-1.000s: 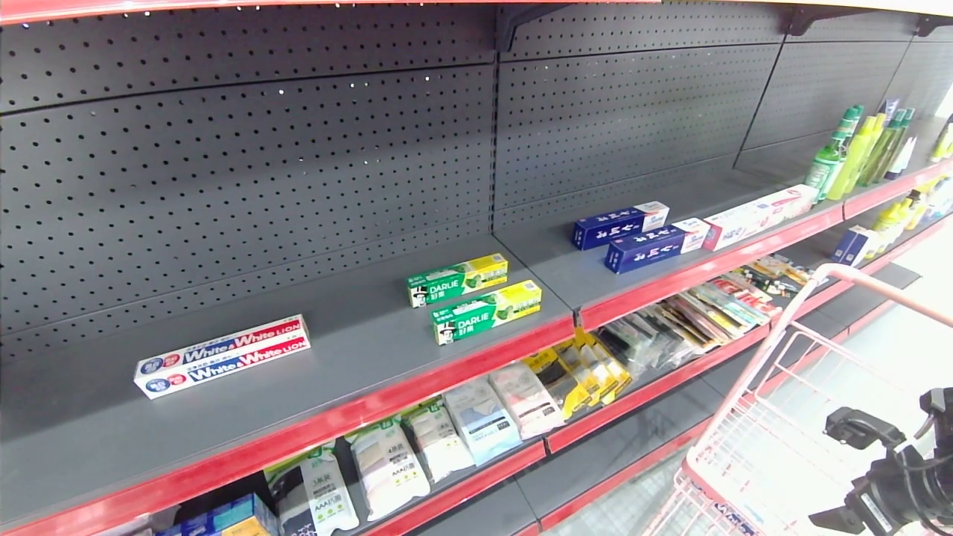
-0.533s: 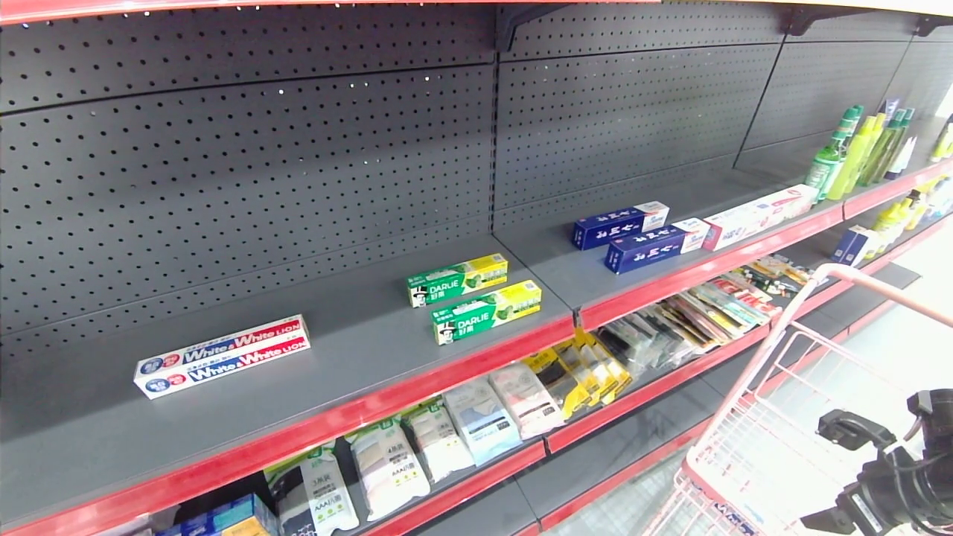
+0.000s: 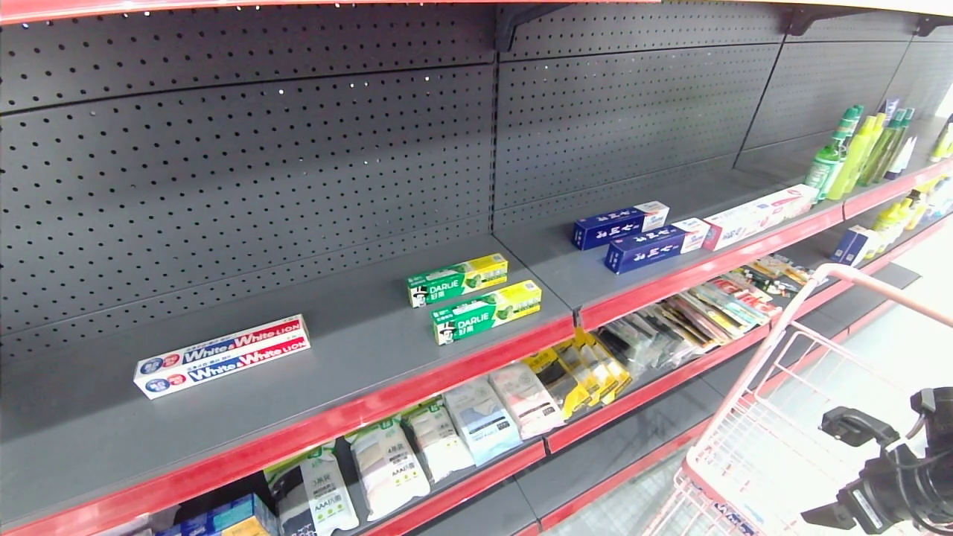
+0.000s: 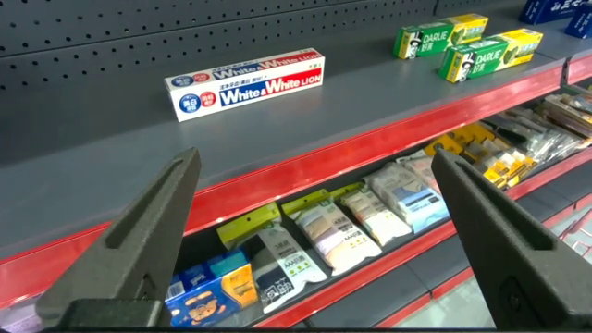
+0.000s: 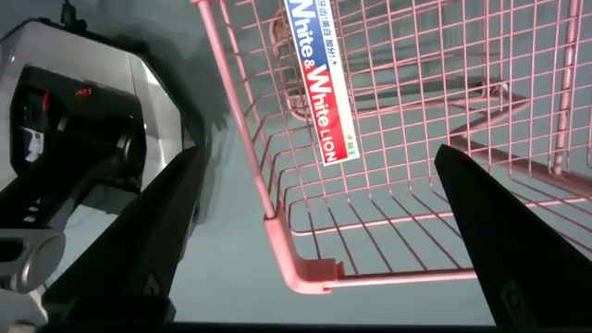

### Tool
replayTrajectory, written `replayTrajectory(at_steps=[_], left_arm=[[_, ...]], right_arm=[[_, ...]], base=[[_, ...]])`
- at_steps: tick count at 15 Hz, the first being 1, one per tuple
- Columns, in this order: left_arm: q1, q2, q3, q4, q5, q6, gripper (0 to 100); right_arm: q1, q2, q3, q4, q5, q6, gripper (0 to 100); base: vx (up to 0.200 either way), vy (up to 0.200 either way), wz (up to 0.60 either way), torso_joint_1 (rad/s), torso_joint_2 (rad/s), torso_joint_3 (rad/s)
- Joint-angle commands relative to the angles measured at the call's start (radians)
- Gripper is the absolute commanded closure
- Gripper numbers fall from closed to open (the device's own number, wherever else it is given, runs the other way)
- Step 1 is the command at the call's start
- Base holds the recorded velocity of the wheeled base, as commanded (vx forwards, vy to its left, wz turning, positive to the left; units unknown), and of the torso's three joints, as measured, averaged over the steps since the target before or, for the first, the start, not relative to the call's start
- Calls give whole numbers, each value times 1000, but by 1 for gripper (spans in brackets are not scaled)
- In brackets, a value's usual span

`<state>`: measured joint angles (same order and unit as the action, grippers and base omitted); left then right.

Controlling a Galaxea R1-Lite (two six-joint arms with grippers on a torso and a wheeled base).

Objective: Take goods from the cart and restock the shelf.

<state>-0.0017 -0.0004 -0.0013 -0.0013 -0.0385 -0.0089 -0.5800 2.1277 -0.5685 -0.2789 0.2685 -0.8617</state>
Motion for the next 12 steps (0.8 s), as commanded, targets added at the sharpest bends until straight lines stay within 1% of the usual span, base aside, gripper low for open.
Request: replayTrajectory(at_steps=[1,4,12], left_arm=[[0,0,0,0,0,0,0],[0,0,0,0,0,0,0],[0,0,0,0,0,0,0]], right_arm=[[0,5,-7,-2,0,4,0],[-1,3,-7,-3,0,6,0],[-52,-26,-21,-3,3,4,0]], base=[[0,0,0,0,0,0],[0,0,0,-32,68,45],[0,0,0,-146,325,173]])
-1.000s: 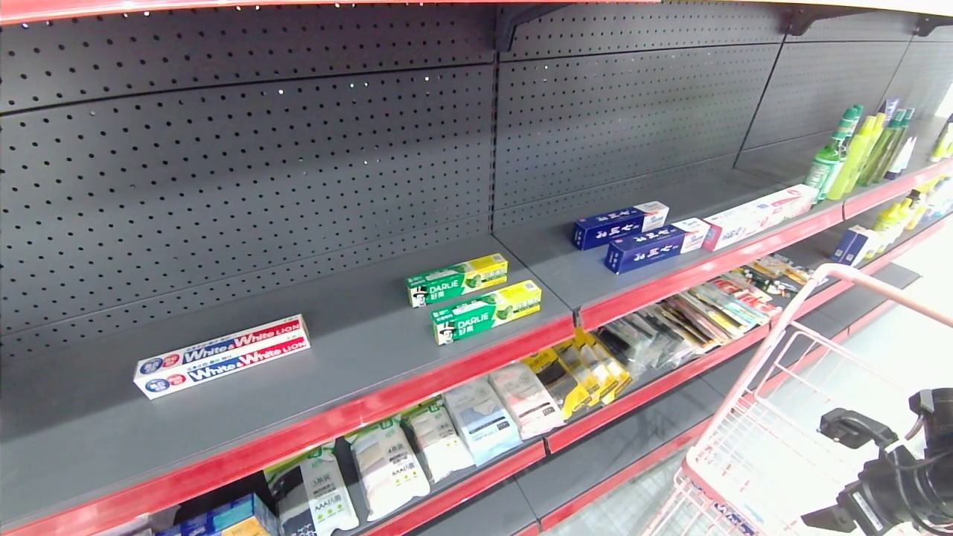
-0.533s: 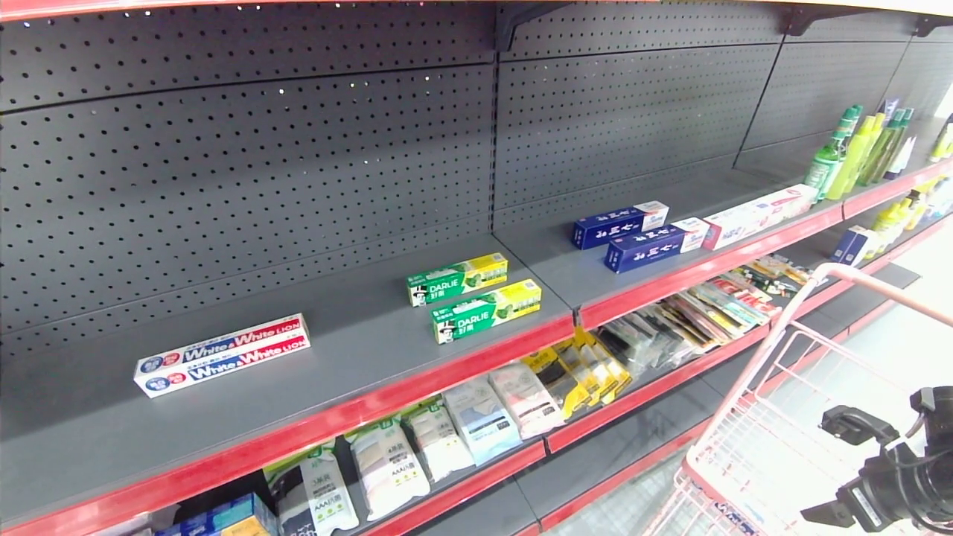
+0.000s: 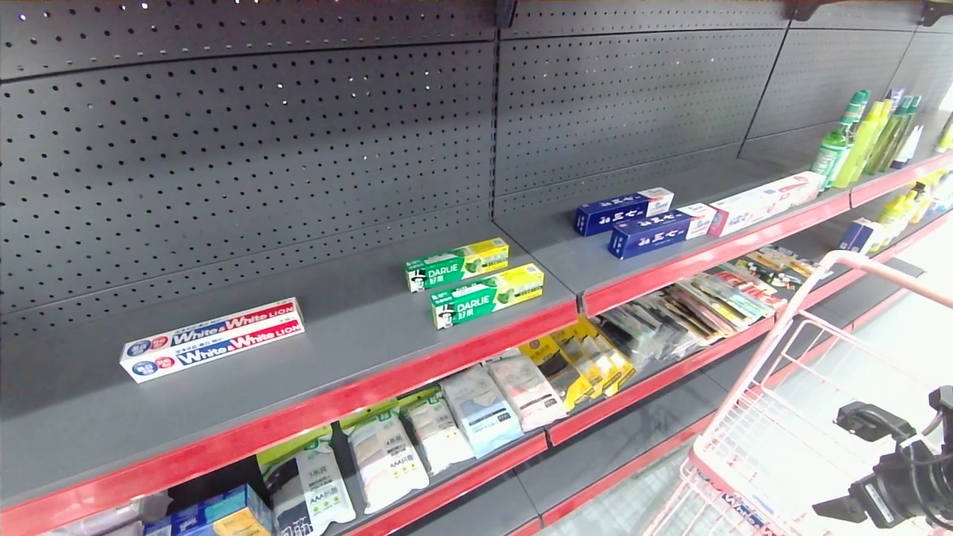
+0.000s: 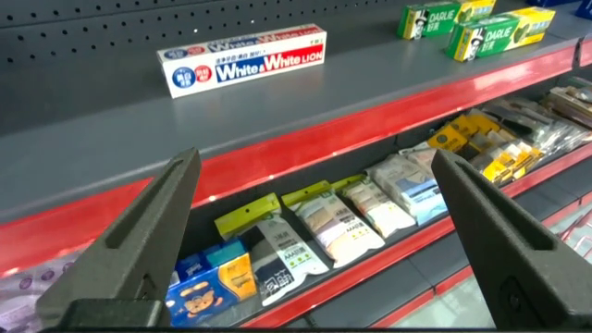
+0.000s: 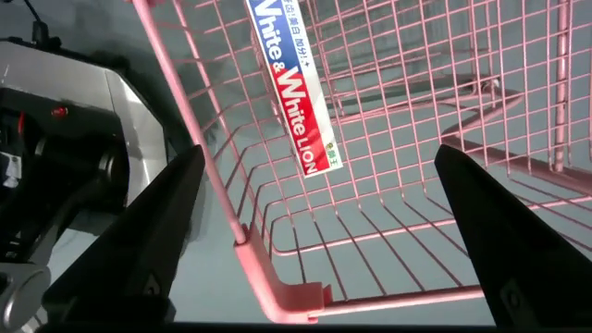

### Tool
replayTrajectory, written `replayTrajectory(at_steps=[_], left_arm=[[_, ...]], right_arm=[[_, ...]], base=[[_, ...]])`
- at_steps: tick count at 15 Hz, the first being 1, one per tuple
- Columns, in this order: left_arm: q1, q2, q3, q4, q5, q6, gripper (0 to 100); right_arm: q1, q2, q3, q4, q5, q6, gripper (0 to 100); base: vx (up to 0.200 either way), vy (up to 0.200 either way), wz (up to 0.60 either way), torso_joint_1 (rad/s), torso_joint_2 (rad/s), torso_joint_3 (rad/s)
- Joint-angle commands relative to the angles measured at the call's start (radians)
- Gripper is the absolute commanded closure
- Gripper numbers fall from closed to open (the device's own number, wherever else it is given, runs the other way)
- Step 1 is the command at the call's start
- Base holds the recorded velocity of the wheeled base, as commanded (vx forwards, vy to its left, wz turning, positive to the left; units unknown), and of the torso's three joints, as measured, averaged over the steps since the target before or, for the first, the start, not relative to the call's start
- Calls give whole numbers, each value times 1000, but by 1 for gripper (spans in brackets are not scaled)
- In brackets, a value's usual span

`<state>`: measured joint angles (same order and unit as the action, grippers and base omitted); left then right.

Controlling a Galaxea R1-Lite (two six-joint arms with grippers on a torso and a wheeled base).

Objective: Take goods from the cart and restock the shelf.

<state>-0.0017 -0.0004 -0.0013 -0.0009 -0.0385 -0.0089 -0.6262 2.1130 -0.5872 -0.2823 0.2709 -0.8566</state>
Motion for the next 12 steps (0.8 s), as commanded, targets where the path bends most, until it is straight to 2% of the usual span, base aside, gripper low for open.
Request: replayTrajectory(at_steps=[1,8,12], left_arm=[[0,0,0,-1,0,0,0],[0,0,0,-1,0,0,0],[0,0,1,-1,0,0,0]], right_arm=[[-6,-11,3,0,1,-6,0],[-20,-11,4,0,5,-134,0],[-10,-10,-26,0,5,-160,0]], base=[[0,0,0,-149,330,178],[0,0,0,-149,335,171],[0,0,0,-9,19,10]])
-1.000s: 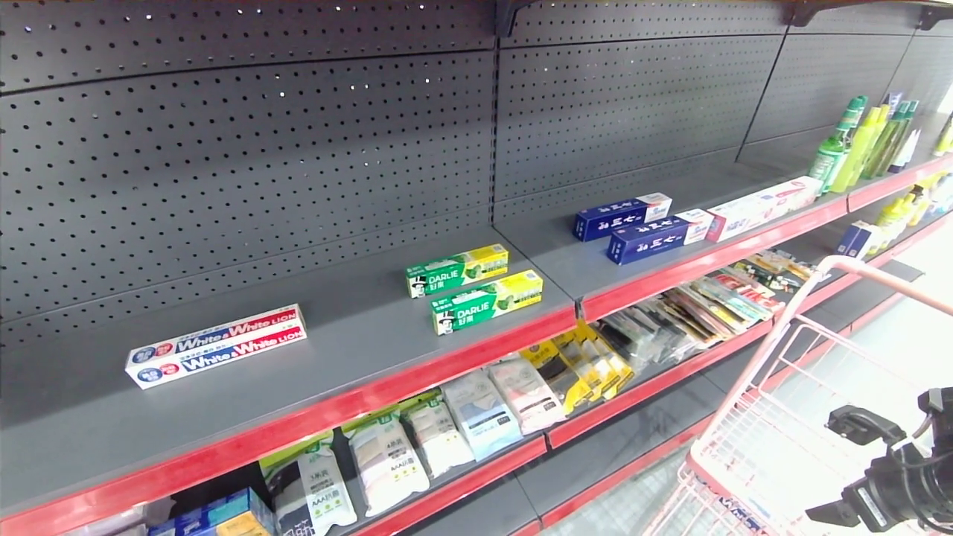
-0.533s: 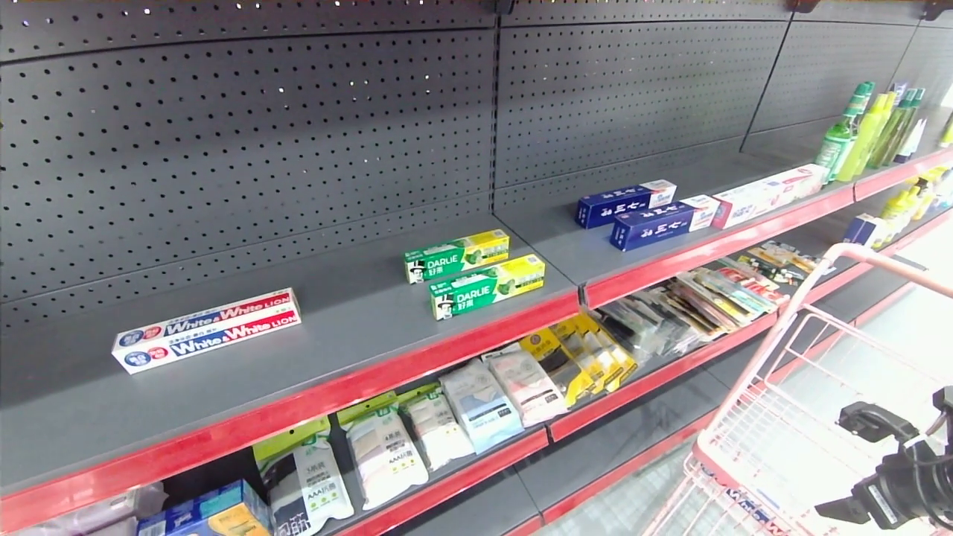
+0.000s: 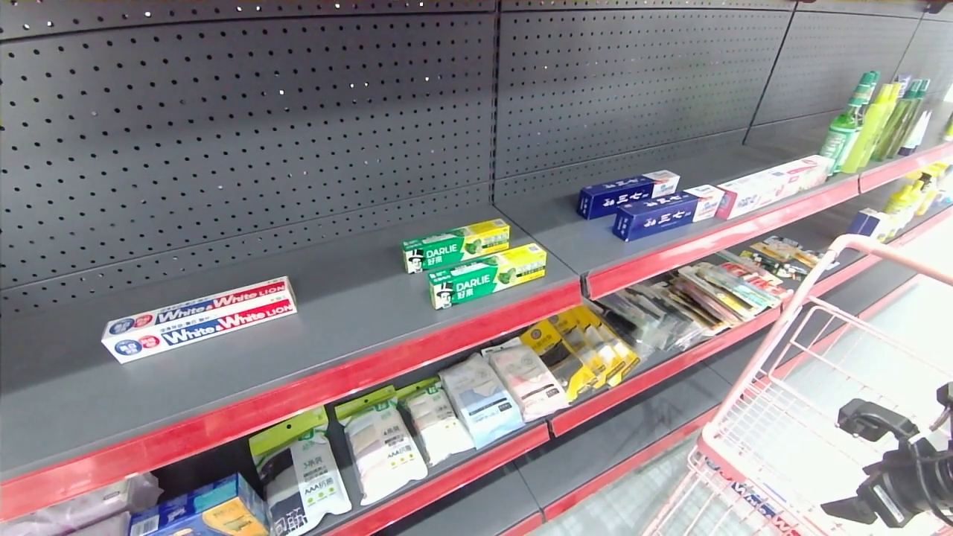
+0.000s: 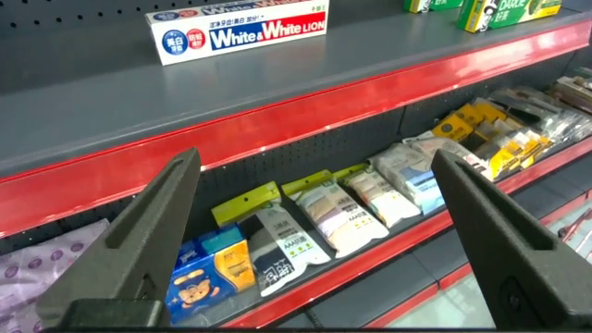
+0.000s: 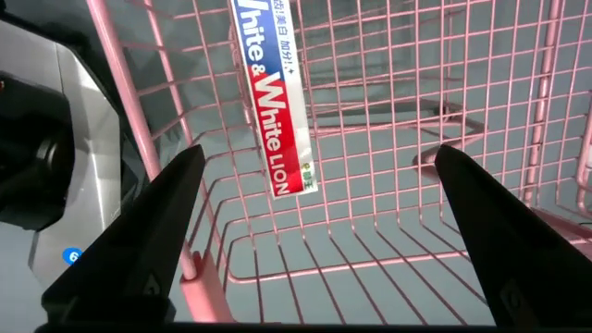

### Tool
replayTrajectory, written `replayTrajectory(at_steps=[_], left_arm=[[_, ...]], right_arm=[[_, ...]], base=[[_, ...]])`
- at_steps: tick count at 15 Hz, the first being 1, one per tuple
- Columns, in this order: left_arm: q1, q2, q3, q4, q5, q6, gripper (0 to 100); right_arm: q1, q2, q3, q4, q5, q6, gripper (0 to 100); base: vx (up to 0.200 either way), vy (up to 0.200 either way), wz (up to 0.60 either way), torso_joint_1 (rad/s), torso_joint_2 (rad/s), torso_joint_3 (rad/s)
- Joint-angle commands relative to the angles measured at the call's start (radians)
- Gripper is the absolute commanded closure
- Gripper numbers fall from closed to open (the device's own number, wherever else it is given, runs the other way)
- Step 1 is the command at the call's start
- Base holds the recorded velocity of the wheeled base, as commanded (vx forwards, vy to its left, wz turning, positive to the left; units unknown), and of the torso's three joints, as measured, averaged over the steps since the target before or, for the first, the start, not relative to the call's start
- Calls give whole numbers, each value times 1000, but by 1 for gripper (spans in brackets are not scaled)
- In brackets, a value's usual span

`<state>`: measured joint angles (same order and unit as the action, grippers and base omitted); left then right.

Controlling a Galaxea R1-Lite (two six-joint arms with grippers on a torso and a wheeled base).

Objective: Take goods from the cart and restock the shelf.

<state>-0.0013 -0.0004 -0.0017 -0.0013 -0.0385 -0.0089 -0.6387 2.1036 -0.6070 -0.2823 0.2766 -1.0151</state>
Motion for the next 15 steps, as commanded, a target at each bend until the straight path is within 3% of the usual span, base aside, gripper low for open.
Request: replayTrajectory(at_steps=[1,6,15], left_arm=[[0,0,2,0,0,0,0],[0,0,0,0,0,0,0],[0,0,0,0,0,0,0]], right_arm=[[1,1,-10,0,0,-13,0],[-2,4,-8,0,0,-20,0],[-25,-1,-22,0,10,-82,0]], base=[[0,0,0,0,0,0],[0,0,0,-38,75,44],[0,0,0,-188,432,239]])
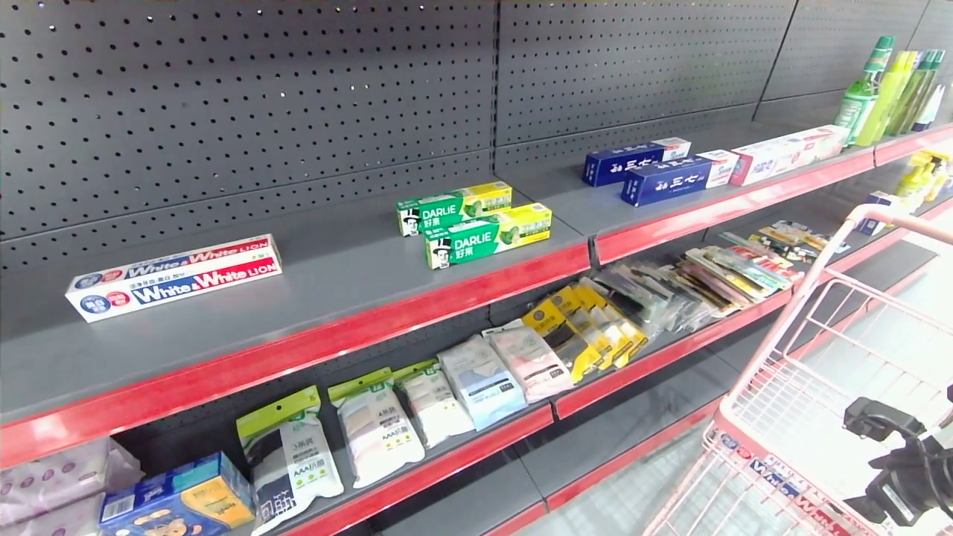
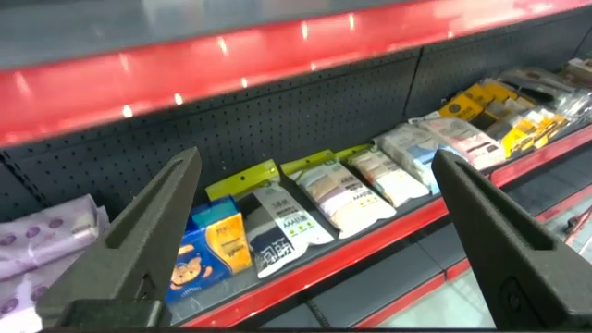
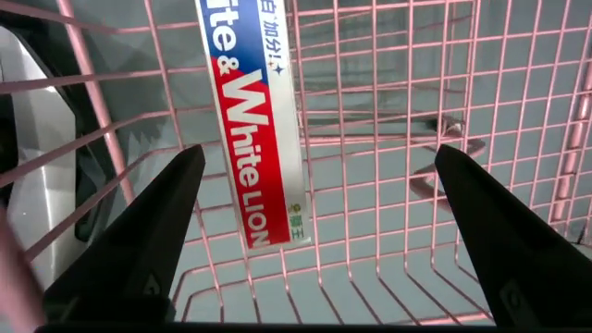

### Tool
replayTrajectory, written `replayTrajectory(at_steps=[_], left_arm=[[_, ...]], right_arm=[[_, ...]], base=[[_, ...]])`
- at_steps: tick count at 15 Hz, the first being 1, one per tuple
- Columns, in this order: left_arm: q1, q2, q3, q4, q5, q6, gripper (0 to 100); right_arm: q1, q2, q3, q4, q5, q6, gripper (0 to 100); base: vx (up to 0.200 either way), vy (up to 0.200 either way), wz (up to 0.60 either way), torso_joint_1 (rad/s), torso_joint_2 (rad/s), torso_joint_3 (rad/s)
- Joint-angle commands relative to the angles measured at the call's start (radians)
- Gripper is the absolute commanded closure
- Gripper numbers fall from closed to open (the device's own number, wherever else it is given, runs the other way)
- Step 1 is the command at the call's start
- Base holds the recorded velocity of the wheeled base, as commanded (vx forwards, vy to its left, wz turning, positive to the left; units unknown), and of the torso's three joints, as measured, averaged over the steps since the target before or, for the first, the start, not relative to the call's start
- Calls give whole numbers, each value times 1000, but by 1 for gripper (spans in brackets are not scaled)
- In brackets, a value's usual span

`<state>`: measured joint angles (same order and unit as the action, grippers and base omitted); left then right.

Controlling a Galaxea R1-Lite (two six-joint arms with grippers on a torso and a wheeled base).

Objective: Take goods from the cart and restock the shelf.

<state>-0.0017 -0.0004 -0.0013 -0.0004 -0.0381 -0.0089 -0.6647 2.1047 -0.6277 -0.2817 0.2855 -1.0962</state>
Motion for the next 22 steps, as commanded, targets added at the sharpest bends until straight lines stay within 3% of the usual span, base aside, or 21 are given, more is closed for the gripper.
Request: replayTrajectory(at_steps=[1,6,10,19,22], left_arm=[[0,0,0,-1,0,0,0],[0,0,1,-1,0,0,0],[0,0,0,-1,0,0,0],[0,0,0,-1,0,0,0],[0,0,0,-1,0,0,0]], right_arm=[[2,0,-4,-1,7,-1,0],[0,8,-49,3,84,-27,0],[10,57,-60,9,126,-131,0],[31,109,-80,16,115,-246,0],[27,112,-127,119,106,-243,0]], base=[[0,0,0,-232,554,315],[0,0,0,-79,199,111],[0,0,0,0,0,0],[0,0,0,0,0,0],[0,0,0,0,0,0]])
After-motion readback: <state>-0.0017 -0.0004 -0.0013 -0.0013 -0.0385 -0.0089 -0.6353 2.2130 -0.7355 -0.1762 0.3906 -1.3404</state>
